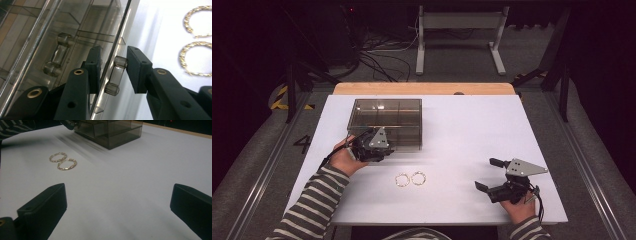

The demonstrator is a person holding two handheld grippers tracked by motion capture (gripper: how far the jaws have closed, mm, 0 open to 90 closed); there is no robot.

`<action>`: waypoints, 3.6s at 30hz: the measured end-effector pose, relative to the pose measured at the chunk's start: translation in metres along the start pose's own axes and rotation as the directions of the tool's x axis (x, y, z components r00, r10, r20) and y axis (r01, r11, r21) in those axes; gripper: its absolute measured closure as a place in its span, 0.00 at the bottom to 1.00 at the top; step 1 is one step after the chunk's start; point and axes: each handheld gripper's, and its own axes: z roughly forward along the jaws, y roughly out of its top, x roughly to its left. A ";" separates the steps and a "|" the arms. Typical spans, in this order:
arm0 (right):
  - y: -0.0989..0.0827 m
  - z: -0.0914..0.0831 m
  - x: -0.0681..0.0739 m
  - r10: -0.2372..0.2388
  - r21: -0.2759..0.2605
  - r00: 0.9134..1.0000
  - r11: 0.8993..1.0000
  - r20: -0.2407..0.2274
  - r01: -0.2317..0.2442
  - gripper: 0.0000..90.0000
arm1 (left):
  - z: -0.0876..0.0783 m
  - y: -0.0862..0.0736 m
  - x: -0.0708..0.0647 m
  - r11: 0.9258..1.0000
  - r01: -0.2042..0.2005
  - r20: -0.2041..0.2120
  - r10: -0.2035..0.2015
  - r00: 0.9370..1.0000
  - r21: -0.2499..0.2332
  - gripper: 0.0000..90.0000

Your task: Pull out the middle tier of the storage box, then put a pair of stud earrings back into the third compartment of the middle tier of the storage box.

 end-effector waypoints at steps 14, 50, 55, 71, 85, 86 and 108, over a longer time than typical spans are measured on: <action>0.000 0.000 0.000 0.002 0.001 1.000 1.000 -0.001 -0.002 0.02 | -0.009 -0.002 -0.010 1.000 -0.011 0.038 0.010 0.999 0.029 0.73; 0.000 0.001 0.000 -0.005 0.008 1.000 1.000 -0.002 0.005 0.02 | -0.024 -0.003 -0.014 0.993 0.085 0.097 -0.076 0.992 -0.085 0.47; 0.000 0.001 0.000 -0.005 0.008 1.000 1.000 -0.002 0.005 0.02 | -0.032 -0.001 -0.014 0.985 0.114 0.113 -0.100 0.989 -0.129 0.41; 0.000 0.002 0.001 -0.007 0.010 1.000 1.000 -0.004 0.007 0.02 | -0.039 0.004 -0.021 0.981 0.139 0.155 -0.118 0.981 -0.136 0.39; 0.000 0.001 0.000 -0.004 0.006 1.000 1.000 -0.002 0.004 0.02 | -0.034 0.015 -0.038 0.984 0.132 0.190 -0.108 0.976 -0.118 0.42; 0.000 0.001 0.001 -0.005 0.006 1.000 1.000 -0.002 0.005 0.02 | -0.033 0.016 -0.039 0.985 0.126 0.191 -0.102 0.976 -0.118 0.42; 0.000 0.001 0.001 -0.010 0.011 1.000 1.000 -0.007 0.010 0.02 | -0.010 0.021 -0.069 0.994 0.104 0.261 -0.092 0.961 -0.031 0.49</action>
